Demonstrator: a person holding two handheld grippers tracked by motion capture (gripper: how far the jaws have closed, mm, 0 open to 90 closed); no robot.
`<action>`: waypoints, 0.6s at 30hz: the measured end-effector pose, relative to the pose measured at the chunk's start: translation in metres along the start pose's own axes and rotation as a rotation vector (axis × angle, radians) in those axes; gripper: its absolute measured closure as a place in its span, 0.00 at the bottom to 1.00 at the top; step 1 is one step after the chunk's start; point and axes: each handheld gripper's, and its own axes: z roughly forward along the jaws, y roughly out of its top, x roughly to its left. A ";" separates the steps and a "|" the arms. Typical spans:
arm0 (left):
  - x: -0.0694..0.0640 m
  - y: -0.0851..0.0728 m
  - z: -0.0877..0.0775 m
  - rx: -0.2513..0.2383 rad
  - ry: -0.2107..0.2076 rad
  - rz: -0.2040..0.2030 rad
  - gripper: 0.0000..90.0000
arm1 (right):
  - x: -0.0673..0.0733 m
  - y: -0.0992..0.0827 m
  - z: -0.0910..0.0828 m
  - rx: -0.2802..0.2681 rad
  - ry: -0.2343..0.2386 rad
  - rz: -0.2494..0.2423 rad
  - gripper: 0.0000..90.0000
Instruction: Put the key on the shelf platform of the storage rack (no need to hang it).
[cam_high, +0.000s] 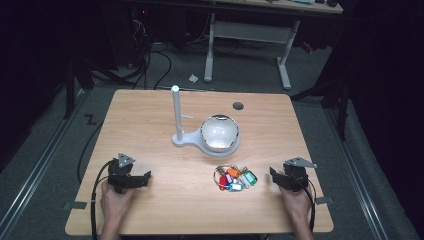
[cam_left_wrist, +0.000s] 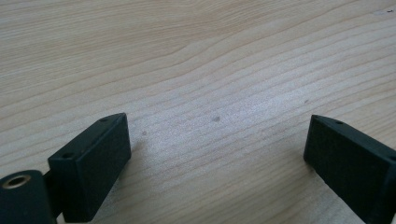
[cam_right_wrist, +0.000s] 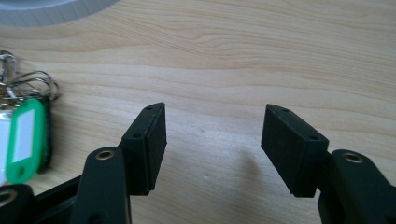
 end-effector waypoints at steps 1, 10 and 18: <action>0.000 0.000 0.000 0.000 0.000 0.000 0.08 | 0.001 0.001 -0.001 -0.001 0.007 -0.004 0.45; 0.000 0.000 0.000 0.000 -0.001 0.001 0.08 | 0.019 0.007 -0.005 -0.020 0.070 -0.040 0.47; 0.000 0.000 0.000 0.000 -0.001 0.000 0.08 | 0.038 0.016 -0.007 -0.038 0.135 -0.079 0.48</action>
